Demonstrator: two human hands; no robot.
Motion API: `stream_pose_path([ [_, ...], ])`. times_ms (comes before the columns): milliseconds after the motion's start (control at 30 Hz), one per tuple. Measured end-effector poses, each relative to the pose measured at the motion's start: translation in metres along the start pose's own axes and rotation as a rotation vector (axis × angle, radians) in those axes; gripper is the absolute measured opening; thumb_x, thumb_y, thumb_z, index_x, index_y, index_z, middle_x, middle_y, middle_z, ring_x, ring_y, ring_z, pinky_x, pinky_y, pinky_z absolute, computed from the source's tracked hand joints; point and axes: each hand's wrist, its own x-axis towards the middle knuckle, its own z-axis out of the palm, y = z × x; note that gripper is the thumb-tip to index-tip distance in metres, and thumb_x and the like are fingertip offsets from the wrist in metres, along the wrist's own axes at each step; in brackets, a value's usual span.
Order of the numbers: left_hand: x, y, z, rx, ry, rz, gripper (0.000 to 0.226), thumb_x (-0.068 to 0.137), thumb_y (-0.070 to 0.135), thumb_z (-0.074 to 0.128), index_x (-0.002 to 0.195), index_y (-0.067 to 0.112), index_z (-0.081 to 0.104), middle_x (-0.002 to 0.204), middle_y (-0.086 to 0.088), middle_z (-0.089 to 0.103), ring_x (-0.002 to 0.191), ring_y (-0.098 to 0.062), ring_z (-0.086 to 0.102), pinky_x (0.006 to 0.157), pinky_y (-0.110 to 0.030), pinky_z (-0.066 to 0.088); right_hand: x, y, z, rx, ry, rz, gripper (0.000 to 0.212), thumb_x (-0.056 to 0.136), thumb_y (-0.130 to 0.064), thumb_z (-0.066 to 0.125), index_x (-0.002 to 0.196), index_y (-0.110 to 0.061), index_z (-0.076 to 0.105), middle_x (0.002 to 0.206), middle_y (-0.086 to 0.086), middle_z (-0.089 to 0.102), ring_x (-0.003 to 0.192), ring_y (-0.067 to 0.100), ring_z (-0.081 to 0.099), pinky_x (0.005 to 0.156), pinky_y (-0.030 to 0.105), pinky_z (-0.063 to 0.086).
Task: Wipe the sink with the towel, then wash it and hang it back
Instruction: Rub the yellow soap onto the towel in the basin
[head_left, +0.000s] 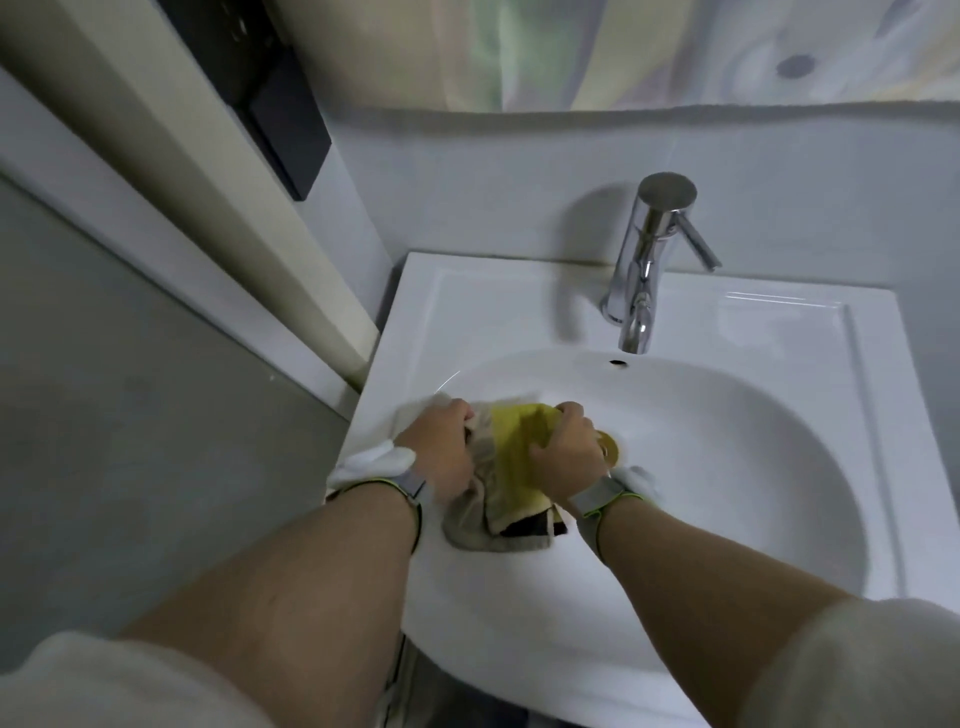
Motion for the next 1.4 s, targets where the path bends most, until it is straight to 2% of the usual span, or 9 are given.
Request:
stream_pose_path([
  [100, 0.002, -0.008, -0.008, 0.011, 0.033, 0.058, 0.037, 0.095, 0.025, 0.046, 0.131, 0.021, 0.047, 0.129, -0.004, 0.052, 0.112, -0.026, 0.056, 0.095, -0.04, 0.048, -0.004, -0.007, 0.021, -0.047, 0.071, -0.057, 0.051, 0.05, -0.012, 0.078, 0.1, -0.01, 0.067, 0.088, 0.012, 0.062, 0.062, 0.032, 0.06, 0.053, 0.032, 0.043],
  [333, 0.004, -0.019, -0.015, 0.048, 0.099, 0.12, 0.03, 0.097, 0.026, 0.043, 0.127, 0.022, 0.047, 0.094, 0.004, 0.057, 0.09, -0.022, 0.059, 0.082, -0.037, 0.052, -0.022, -0.019, 0.081, 0.024, -0.108, -0.093, 0.066, 0.077, -0.05, 0.042, 0.109, 0.001, 0.071, 0.113, 0.024, 0.068, 0.101, 0.043, 0.066, 0.083, 0.049, 0.053],
  [467, 0.003, -0.024, -0.01, 0.055, 0.132, 0.17, 0.029, 0.095, 0.022, 0.045, 0.124, 0.021, 0.05, 0.079, 0.009, 0.05, 0.079, -0.019, 0.052, 0.071, -0.03, 0.043, -0.025, -0.034, 0.09, -0.098, -0.158, 0.006, 0.09, 0.08, -0.057, 0.014, 0.144, 0.0, 0.041, 0.151, 0.027, 0.036, 0.138, 0.045, 0.036, 0.112, 0.059, 0.026],
  [600, 0.005, -0.026, -0.01, 0.074, 0.125, 0.203, 0.029, 0.094, 0.02, 0.046, 0.123, 0.021, 0.051, 0.097, 0.002, 0.06, 0.087, -0.021, 0.056, 0.079, -0.032, 0.048, -0.043, -0.04, 0.101, -0.129, -0.181, -0.076, 0.071, 0.085, -0.045, 0.027, 0.138, -0.004, 0.052, 0.142, 0.02, 0.051, 0.128, 0.04, 0.052, 0.103, 0.052, 0.044],
  [767, 0.01, -0.028, -0.016, 0.083, 0.131, 0.185, 0.031, 0.093, 0.019, 0.045, 0.123, 0.022, 0.05, 0.086, 0.007, 0.055, 0.083, -0.019, 0.055, 0.076, -0.032, 0.048, -0.048, -0.01, 0.09, -0.097, -0.251, -0.316, 0.097, 0.079, -0.077, -0.012, 0.156, -0.022, 0.011, 0.163, 0.002, 0.002, 0.151, 0.023, 0.003, 0.122, 0.04, 0.003],
  [933, 0.01, -0.031, -0.014, 0.078, 0.12, 0.175, 0.028, 0.093, 0.022, 0.045, 0.12, 0.022, 0.051, 0.079, 0.008, 0.052, 0.08, -0.021, 0.055, 0.076, -0.035, 0.05, -0.005, 0.003, 0.085, -0.132, -0.048, -0.215, 0.072, 0.097, -0.057, 0.026, 0.153, -0.011, 0.027, 0.16, 0.015, 0.022, 0.148, 0.034, 0.021, 0.118, 0.053, 0.019],
  [1033, 0.011, -0.033, -0.011, 0.062, 0.154, 0.184, 0.028, 0.093, 0.019, 0.045, 0.119, 0.02, 0.053, 0.073, 0.008, 0.048, 0.074, -0.02, 0.051, 0.07, -0.032, 0.047, 0.0, -0.007, 0.083, -0.083, -0.12, -0.112, 0.074, 0.099, -0.052, 0.027, 0.155, -0.01, 0.006, 0.164, 0.013, 0.002, 0.15, 0.031, 0.001, 0.119, 0.053, 0.002],
  [1233, 0.009, -0.035, -0.008, 0.053, 0.251, 0.214, 0.024, 0.094, 0.018, 0.047, 0.116, 0.018, 0.057, 0.076, 0.008, 0.048, 0.074, -0.018, 0.049, 0.069, -0.029, 0.043, -0.038, -0.038, 0.114, -0.092, -0.07, -0.164, 0.071, 0.094, -0.047, 0.022, 0.155, -0.011, 0.017, 0.162, 0.013, 0.019, 0.148, 0.034, 0.021, 0.116, 0.047, 0.022],
  [1400, 0.008, -0.033, -0.017, 0.087, 0.22, 0.209, 0.021, 0.096, 0.022, 0.044, 0.114, 0.02, 0.053, 0.077, 0.009, 0.053, 0.073, -0.018, 0.052, 0.065, -0.027, 0.036, -0.028, -0.026, 0.106, 0.038, -0.155, -0.228, 0.08, 0.089, -0.058, 0.011, 0.157, -0.015, 0.007, 0.164, 0.005, -0.002, 0.151, 0.025, 0.0, 0.12, 0.041, 0.002],
])
